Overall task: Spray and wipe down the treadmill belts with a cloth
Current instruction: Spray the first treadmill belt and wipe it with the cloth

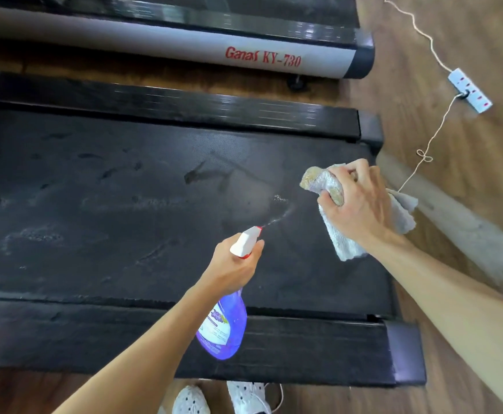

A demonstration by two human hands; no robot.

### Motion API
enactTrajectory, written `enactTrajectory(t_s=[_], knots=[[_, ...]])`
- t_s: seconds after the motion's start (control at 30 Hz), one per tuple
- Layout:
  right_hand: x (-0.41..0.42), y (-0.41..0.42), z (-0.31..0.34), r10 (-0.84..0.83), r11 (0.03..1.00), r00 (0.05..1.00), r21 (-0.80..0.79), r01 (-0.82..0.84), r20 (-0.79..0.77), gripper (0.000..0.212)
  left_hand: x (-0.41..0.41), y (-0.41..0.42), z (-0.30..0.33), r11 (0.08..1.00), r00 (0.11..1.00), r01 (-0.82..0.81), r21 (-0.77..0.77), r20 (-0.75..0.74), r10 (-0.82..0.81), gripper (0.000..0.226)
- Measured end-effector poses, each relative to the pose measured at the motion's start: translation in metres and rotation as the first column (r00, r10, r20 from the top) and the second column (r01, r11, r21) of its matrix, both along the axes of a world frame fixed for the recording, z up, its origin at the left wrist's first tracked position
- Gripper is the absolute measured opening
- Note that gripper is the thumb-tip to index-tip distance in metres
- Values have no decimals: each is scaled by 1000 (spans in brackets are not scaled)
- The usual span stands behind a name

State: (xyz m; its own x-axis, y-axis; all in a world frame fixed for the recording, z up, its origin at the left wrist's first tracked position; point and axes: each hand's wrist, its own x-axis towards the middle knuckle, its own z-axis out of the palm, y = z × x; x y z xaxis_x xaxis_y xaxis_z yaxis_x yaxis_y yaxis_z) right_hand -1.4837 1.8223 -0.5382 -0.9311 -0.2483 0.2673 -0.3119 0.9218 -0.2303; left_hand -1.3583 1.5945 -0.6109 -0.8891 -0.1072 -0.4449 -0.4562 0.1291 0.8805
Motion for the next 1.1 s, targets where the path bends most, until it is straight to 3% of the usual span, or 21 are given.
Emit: enactTrajectory(t_s=[0.2, 0.43, 0.67, 0.97, 1.1], knots=[[19, 4, -8, 6, 1000, 999, -7, -6, 38, 44, 21, -4, -11, 999, 996, -35, -34, 76, 37, 48], [24, -37, -6, 97, 995, 994, 0, -97, 48, 38, 56, -51, -14, 970, 976, -214, -112, 9, 217, 42], [22, -106, 0, 151, 988, 987, 2, -151, 49, 39, 69, -105, -2, 951, 972, -236, -201, -50, 230, 33], [32, -211, 4, 265, 964, 963, -5, -265, 47, 42, 86, -184, 16, 838, 881, -462, -291, -253, 399, 33], [36, -254, 1, 299, 954, 953, -27, -298, 40, 45, 89, -229, 17, 725, 781, -622, -297, -300, 547, 30]])
